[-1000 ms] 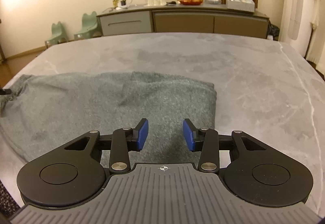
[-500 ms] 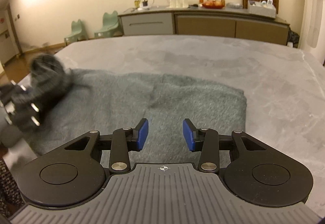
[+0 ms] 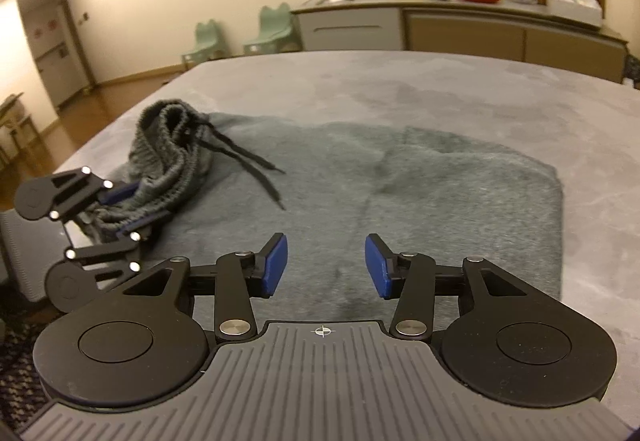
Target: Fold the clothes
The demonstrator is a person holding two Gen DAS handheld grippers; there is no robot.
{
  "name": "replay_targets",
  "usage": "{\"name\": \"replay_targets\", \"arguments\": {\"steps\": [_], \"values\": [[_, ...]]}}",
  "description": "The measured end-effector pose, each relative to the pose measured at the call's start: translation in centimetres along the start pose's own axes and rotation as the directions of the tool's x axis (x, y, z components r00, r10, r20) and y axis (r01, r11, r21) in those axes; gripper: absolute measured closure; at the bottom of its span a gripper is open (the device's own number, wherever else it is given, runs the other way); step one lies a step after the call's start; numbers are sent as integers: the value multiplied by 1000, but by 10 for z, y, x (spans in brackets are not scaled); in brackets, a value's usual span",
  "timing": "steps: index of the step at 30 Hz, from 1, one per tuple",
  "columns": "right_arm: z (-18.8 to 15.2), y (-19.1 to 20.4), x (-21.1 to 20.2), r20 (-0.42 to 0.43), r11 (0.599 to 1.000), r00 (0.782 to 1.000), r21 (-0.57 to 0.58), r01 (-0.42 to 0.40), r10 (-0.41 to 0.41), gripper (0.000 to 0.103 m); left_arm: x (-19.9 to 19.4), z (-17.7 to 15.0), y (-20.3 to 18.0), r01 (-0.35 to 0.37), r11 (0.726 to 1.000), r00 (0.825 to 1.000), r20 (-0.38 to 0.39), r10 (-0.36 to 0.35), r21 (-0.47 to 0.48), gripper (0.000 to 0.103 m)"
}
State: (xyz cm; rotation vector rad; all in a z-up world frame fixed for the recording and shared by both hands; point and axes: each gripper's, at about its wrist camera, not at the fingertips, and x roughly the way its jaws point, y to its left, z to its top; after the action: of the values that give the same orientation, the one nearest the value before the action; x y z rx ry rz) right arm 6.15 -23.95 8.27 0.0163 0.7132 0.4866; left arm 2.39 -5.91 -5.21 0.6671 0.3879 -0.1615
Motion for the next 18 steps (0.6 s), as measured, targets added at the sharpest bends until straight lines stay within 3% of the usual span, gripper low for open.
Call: {"name": "replay_targets", "arguments": {"steps": [6,10,11,15,16,17,18], "values": [[29,16,18,-16,987,988,45,-151,152,46,-6,9,21,-26,993,999,37,31,-113,73],[70,51,63,-31,941,944,98,-325,329,19,-11,10,21,-32,994,998,56,38,-107,73],[81,61,75,-37,925,928,108,-366,371,16,-13,9,21,-34,994,997,61,41,-102,73],[111,99,146,-168,920,905,98,-379,391,16,-18,2,24,-35,994,995,89,44,-100,74],[115,105,160,-212,922,897,93,-376,387,21,-18,0,25,-33,994,995,96,43,-102,74],[118,110,173,-256,924,888,88,-373,382,47,-19,-2,26,-32,994,994,104,43,-104,74],[120,113,181,-277,923,881,84,-375,383,65,-21,-2,27,-43,994,991,121,55,-103,74]]}}
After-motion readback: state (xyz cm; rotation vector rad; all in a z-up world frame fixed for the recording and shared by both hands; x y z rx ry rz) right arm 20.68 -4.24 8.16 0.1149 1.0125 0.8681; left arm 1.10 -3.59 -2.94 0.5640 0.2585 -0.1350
